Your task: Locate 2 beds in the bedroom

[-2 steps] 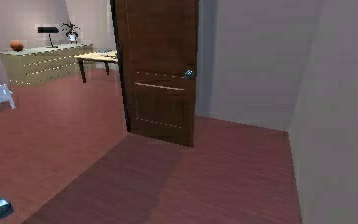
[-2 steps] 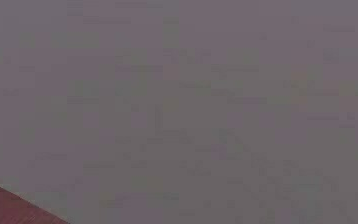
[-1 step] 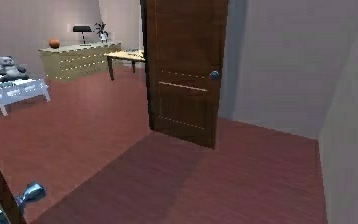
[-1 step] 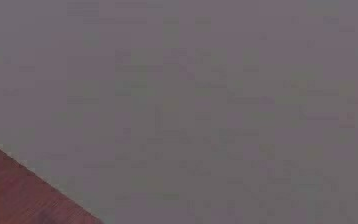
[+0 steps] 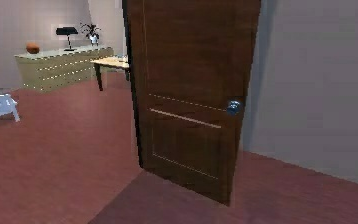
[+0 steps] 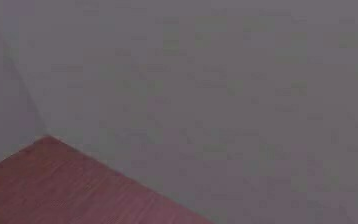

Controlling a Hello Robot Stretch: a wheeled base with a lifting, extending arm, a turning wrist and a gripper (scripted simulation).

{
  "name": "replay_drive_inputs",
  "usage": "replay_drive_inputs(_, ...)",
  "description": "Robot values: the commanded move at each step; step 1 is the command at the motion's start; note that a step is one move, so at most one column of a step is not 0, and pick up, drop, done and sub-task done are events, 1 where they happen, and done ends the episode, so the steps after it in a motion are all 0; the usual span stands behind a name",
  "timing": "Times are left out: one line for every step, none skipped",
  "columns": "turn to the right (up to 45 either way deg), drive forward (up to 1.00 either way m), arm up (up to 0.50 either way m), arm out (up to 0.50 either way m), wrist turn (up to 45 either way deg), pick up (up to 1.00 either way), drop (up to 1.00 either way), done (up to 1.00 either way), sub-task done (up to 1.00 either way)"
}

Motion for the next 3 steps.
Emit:
replay_drive_inputs(-45.0, 0.00, 0.00, 0.00, 0.0, 0.00, 0.00, 0.00, 0.00)
replay_drive_inputs(-9.0, 0.00, 0.00, 0.00, 0.0, 0.00, 0.00, 0.00, 0.00)
replay_drive_inputs(-3.0, 0.00, 0.00, 0.00, 0.0, 0.00, 0.00, 0.00, 0.00)
